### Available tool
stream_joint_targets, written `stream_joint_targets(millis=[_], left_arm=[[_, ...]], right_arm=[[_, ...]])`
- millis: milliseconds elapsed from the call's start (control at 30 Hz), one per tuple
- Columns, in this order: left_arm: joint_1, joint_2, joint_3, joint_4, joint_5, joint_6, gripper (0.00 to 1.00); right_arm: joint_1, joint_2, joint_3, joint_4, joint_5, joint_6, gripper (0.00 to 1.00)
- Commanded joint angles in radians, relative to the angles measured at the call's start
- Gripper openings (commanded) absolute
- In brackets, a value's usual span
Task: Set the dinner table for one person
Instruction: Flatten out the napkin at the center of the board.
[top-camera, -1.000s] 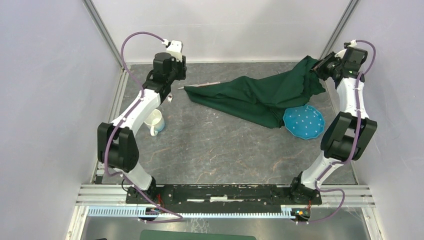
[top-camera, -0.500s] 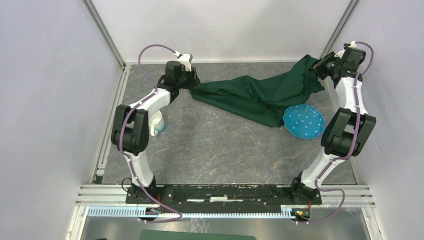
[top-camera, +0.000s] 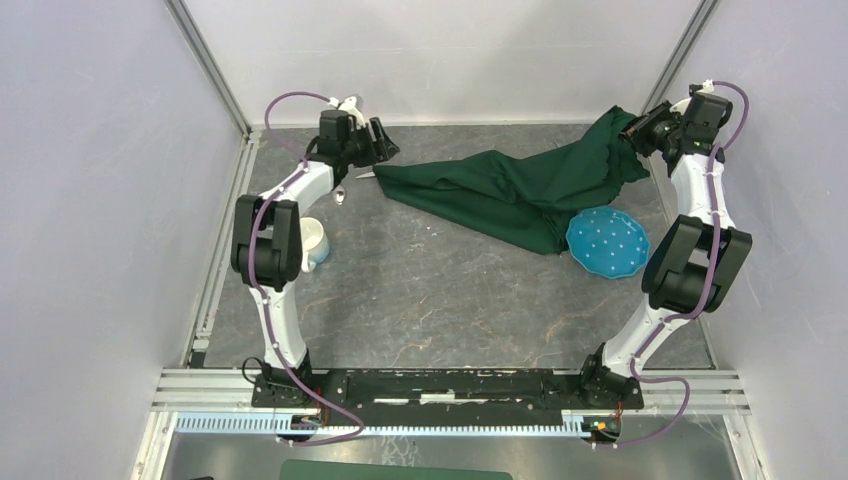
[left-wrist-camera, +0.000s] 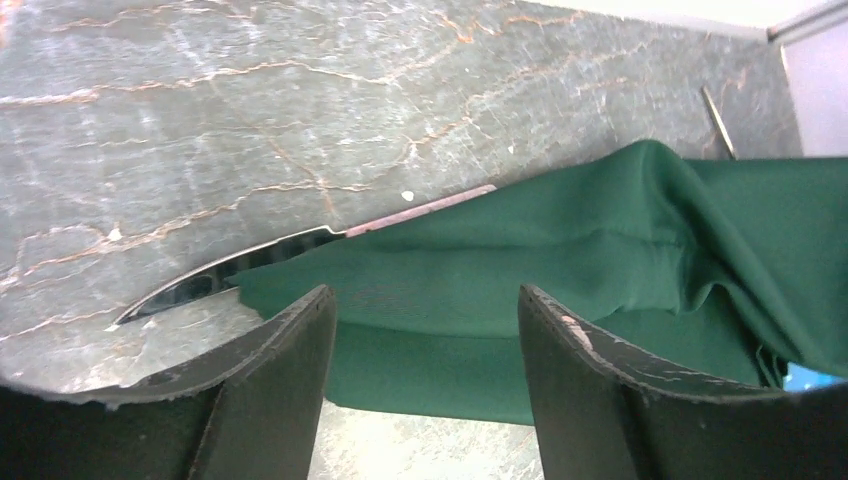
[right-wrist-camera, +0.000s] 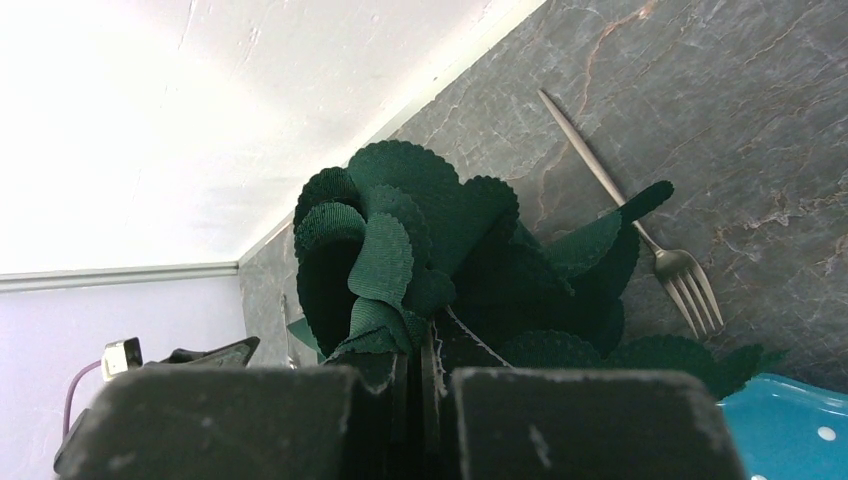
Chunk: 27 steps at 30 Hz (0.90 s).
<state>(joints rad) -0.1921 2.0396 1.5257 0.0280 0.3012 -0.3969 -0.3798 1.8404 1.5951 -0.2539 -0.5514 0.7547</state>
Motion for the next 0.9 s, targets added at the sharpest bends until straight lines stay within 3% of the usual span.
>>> stream_joint_targets(millis=[0, 167, 633, 733, 867], left_arm=[[0.044, -0.008, 0.031, -0.005, 0.058, -0.1, 0.75], [0.072, -0.011, 0.034, -0.054, 0.067, -0.116, 0.7], [0.112, 0.09, 0.107, -0.054, 0.167, -0.371, 0.63], [0.112, 0.089, 0.162, -0.097, 0.148, -0.262, 0.6], [0.111, 0.087, 0.297, -0.245, 0.087, 0.057, 0.6]], right_arm=[[0.001, -0.008, 0.059, 0.094, 0.001, 0.007, 0.0], [0.005, -0.009, 0.057, 0.096, -0.001, 0.008, 0.0], [0.01, -0.026, 0.08, 0.073, 0.012, -0.012, 0.0], [0.011, -0.03, 0.091, 0.063, 0.009, -0.025, 0.0], [0.011, -0.041, 0.076, 0.081, -0.01, -0.014, 0.0]])
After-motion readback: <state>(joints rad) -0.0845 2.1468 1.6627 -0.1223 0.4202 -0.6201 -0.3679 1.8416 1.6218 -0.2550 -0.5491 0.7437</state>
